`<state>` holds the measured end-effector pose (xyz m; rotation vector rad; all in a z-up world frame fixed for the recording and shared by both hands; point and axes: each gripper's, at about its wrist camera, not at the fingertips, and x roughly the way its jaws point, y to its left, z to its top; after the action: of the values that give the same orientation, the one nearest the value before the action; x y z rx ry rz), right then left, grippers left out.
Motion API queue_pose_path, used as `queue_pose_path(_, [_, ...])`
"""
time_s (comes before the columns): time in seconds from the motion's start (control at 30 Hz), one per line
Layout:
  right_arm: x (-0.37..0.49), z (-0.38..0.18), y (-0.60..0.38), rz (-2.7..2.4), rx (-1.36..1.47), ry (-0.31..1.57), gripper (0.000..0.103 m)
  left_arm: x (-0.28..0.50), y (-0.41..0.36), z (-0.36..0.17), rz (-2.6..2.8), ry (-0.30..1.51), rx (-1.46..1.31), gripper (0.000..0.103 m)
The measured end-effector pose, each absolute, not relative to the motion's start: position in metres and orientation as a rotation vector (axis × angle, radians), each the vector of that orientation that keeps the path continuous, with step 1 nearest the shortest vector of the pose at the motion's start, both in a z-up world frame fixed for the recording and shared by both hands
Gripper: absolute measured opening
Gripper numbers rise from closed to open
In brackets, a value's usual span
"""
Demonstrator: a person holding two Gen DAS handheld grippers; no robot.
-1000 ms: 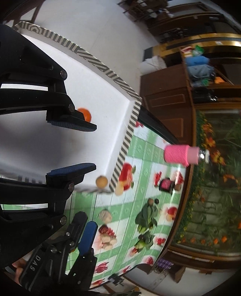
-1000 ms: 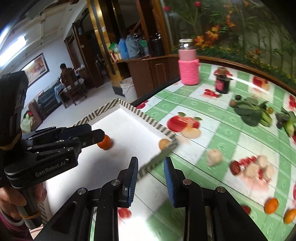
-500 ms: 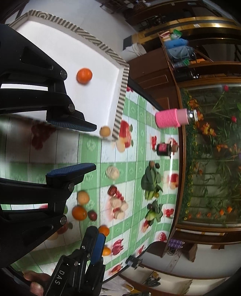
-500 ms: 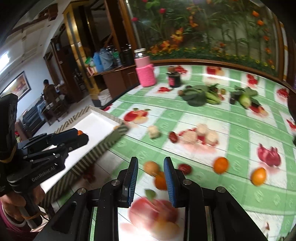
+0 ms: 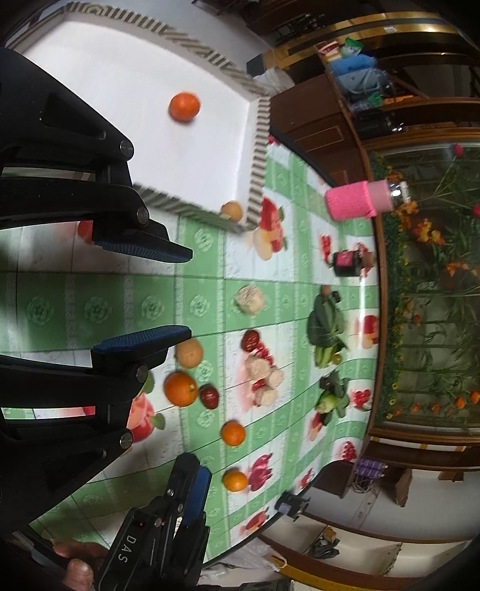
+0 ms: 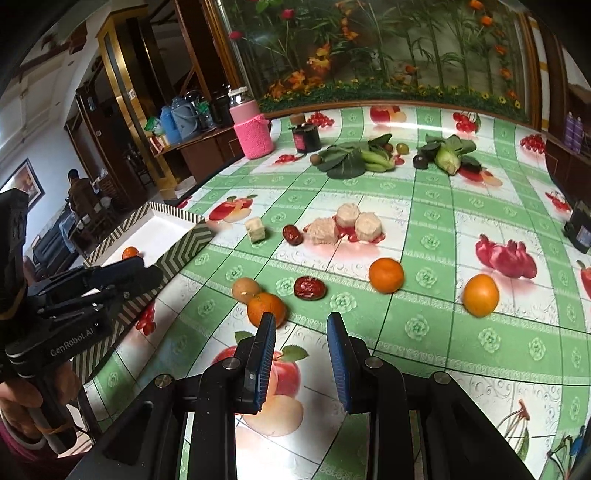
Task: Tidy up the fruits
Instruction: 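Move both open tools back over the fruits on the tablecloth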
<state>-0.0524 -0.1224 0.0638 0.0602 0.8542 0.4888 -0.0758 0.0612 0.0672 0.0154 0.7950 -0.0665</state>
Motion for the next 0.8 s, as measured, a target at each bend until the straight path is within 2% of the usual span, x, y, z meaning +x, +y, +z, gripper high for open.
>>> queue_pose_path(0.47, [-0.027, 0.037, -0.074, 0.576, -0.032, 0.946, 0.028, -0.065, 0.069, 0.051, -0.078, 0.852, -0.020, 0.035])
queue_pose_path(0.8, [-0.022, 0.035, -0.080, 0.573, -0.022, 0.924, 0.027, -0.046, 0.056, 0.040, -0.132, 0.905, -0.018, 0.035])
